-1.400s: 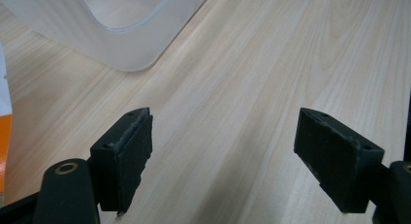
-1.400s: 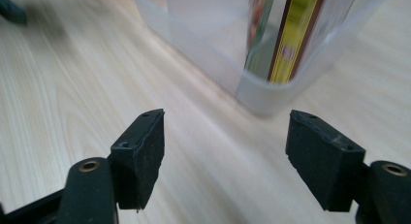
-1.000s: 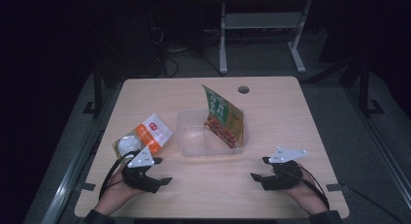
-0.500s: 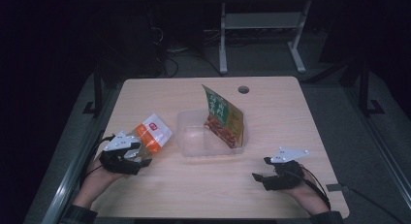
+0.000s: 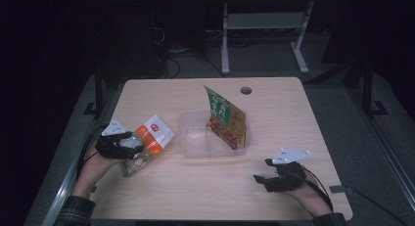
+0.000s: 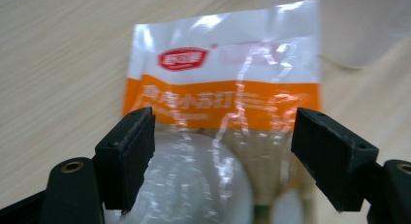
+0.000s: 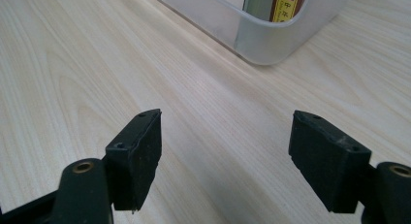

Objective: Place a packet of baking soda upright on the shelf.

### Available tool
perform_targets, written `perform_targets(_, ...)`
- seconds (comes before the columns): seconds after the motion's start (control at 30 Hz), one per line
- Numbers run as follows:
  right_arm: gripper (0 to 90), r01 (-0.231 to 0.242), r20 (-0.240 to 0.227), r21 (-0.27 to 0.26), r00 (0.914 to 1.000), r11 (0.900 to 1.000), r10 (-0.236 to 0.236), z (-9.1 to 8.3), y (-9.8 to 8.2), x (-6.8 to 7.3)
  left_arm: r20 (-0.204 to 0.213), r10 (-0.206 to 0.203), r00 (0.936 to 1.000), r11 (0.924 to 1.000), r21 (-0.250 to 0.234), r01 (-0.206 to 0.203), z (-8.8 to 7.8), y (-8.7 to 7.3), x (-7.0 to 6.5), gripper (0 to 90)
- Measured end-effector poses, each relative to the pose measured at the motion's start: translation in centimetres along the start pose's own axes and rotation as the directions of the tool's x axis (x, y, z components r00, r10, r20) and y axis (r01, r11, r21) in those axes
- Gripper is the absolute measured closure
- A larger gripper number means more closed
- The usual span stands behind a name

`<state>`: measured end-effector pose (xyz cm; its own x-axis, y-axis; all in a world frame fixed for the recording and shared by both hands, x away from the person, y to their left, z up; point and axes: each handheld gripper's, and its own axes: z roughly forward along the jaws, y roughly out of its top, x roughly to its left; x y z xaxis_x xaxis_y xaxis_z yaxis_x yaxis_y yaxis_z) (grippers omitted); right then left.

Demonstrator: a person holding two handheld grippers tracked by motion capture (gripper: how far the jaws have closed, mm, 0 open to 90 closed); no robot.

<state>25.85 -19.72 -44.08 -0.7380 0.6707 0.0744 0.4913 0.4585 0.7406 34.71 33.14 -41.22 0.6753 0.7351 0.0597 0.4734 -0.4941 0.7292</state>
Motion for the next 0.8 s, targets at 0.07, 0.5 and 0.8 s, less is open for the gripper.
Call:
perform_targets(0.07, 27.2, -0.003, -0.002, -0.002, 1.0000, 1.000, 0.003, 0.0, 0.0, 0.0, -0.010, -0.012, 0.9999, 0.9999, 0.001, 0.012, 0.4, 0.2, 0.6, 23.1)
perform_targets(0.5, 27.2, -0.005, -0.003, 0.001, 1.0000, 1.000, 0.005, 0.1, 0.0, -0.1, -0.037, -0.098, 0.9945, 0.9935, 0.054, 0.100, 2.3, -0.4, 4.6, 42.9)
perform_targets(0.8, 27.3, -0.005, -0.002, 0.002, 1.0000, 1.000, 0.005, 0.1, 0.0, -0.2, -0.051, -0.183, 0.9817, 0.9828, 0.012, 0.184, 1.2, -1.7, 6.1, 82.7)
